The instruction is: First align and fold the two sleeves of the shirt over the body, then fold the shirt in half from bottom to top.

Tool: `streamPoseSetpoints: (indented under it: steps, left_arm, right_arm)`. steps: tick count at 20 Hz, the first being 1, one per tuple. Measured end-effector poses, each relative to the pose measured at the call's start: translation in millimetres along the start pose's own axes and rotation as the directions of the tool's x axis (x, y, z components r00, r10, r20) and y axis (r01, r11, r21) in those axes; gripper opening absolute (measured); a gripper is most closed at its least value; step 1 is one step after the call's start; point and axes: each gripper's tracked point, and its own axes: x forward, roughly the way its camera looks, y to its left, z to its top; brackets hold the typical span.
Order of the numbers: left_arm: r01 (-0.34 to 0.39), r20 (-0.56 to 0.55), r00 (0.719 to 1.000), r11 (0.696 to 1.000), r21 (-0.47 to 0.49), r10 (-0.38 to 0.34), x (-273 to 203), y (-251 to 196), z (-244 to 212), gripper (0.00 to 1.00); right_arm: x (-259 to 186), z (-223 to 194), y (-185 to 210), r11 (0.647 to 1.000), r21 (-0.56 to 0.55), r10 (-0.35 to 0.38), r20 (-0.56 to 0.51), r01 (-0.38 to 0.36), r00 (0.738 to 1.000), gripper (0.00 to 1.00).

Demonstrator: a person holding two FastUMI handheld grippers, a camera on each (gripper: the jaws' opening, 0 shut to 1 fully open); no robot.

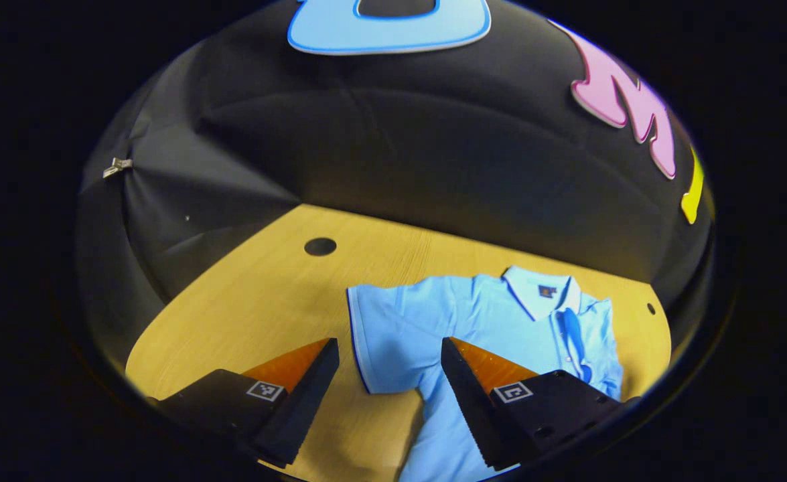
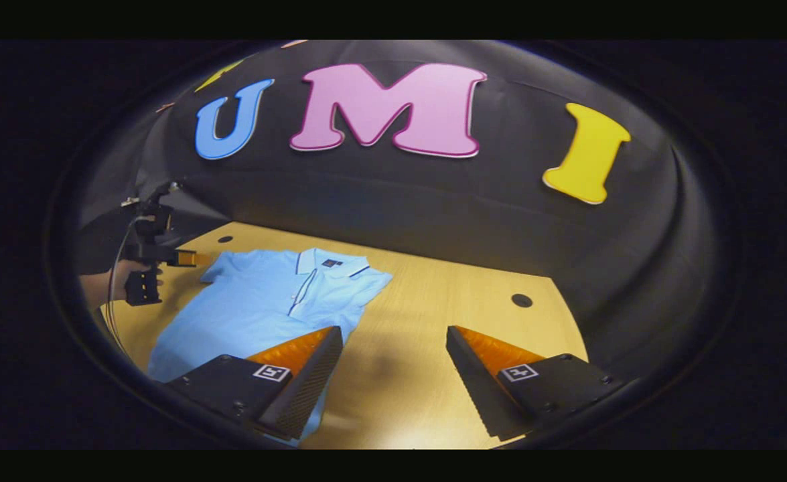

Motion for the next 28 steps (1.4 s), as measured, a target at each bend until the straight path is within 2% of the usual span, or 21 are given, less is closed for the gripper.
streamPoseSetpoints:
  steps: [5, 8, 10, 13, 14, 15, 16, 18, 20, 24, 26, 28]
  left_arm:
    - [-0.034, -0.101, 0.994, 0.999, 0.033, 0.037, 35.1, 8.6, -22.6, 0.97]
    - [-0.034, -0.087, 0.995, 0.995, 0.093, 0.042, 44.3, 7.1, -18.6, 0.92]
    - [-0.014, -0.085, 0.996, 0.995, 0.101, 0.023, 46.3, 0.6, -17.9, 0.71]
    - [0.003, -0.081, 0.997, 0.992, 0.126, 0.007, 46.2, -12.9, -16.7, 0.21]
    - [0.006, -0.079, 0.997, 0.991, 0.131, 0.005, 48.3, -15.3, -16.1, 0.16]
    - [0.006, -0.081, 0.997, 0.991, 0.134, 0.005, 47.6, -17.8, -16.0, 0.02]
    - [0.003, -0.083, 0.997, 0.989, 0.145, 0.009, 46.2, -17.8, -15.5, 0.07]
    - [-0.01, -0.054, 0.998, 0.984, 0.176, 0.02, 40.5, -22.7, -5.2, 0.06]
    - [0.029, -0.02, 0.999, 0.982, 0.187, -0.026, 30.9, -44.3, 9.1, 0.06]
    - [0.172, -0.008, 0.985, 0.965, 0.197, -0.174, 0.9, -110.0, 18.5, 0.06]
    - [0.269, -0.013, 0.963, 0.949, 0.166, -0.271, -21.6, -150.2, 16.7, 0.06]
    - [0.338, -0.031, 0.941, 0.928, 0.154, -0.338, -37.0, -181.3, 8.9, 0.06]
  right_arm:
    - [-5.5, -10.9, -23.3, 0.999, 0.014, -0.044, -0.024, 0.045, 0.999, 0.98]
    - [-2.8, -22.6, -24.9, 0.998, 0.026, -0.055, -0.044, 0.056, 0.998, 0.98]
    - [-0.7, -30.1, -20.5, 0.998, 0.04, -0.048, -0.06, 0.05, 0.997, 0.98]
    - [-0.7, -36.5, -13.6, 0.998, 0.047, -0.036, -0.069, 0.039, 0.997, 0.98]
    - [-1.2, -36.6, -12.4, 0.998, 0.047, -0.033, -0.069, 0.037, 0.997, 0.98]
    - [-1.8, -37.1, -10.0, 0.998, 0.046, -0.032, -0.067, 0.036, 0.997, 0.98]
    - [-3.6, -37.2, -9.0, 0.998, 0.047, -0.032, -0.066, 0.035, 0.997, 0.98]
    - [-7.7, -38.3, -7.1, 0.998, 0.056, -0.033, -0.064, 0.037, 0.997, 0.98]
    - [-10.9, -39.5, -8.0, 0.997, 0.067, -0.041, -0.065, 0.045, 0.997, 0.98]
    - [-20.8, -47.4, -4.8, 0.994, 0.091, -0.052, -0.079, 0.059, 0.995, 0.98]
    - [-26.4, -57.6, -1.1, 0.993, 0.096, -0.052, -0.105, 0.062, 0.993, 0.98]
    - [-32.3, -63.5, 3.2, 0.992, 0.111, -0.049, -0.121, 0.063, 0.991, 0.98]
